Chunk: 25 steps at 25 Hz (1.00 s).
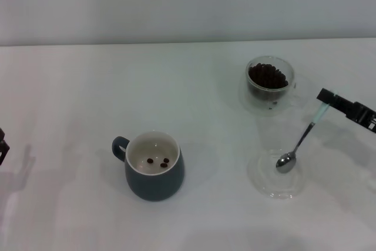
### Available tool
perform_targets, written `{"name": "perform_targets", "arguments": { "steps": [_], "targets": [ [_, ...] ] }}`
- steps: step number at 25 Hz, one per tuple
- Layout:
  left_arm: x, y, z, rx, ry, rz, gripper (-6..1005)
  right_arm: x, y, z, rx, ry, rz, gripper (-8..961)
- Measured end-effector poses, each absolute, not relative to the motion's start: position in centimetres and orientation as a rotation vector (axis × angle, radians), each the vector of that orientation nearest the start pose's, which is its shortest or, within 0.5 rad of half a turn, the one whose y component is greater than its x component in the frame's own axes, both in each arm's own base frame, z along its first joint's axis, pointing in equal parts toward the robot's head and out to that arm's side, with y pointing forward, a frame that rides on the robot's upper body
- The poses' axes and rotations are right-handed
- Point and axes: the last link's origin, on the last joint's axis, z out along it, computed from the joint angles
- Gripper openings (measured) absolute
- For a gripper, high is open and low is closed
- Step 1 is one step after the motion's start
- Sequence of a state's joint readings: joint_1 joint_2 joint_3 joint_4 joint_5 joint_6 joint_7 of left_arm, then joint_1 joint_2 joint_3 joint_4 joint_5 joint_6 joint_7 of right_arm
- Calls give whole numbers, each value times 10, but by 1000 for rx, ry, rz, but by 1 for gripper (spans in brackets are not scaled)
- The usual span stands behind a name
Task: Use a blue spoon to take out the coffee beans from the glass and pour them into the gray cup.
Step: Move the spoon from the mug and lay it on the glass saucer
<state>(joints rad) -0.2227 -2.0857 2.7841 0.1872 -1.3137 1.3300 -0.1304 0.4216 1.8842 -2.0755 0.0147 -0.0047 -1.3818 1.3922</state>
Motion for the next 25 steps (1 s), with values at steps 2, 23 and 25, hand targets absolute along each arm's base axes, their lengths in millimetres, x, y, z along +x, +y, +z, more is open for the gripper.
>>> {"name": "perform_targets", "arguments": {
  "steps": [2,23,25],
  "targets": [
    [-368,242,-25,-1520,-646,-662,863,362,293,19,-1892,1407,1107,179],
    [-366,246,-24,-1518,-639,-666,863,358,286,-15,-1901,1463,1052,198],
    [-367,245,-23,-1518,-639,-665,863,357,286,-16,-1903,1447,1046,199]
  ]
}}
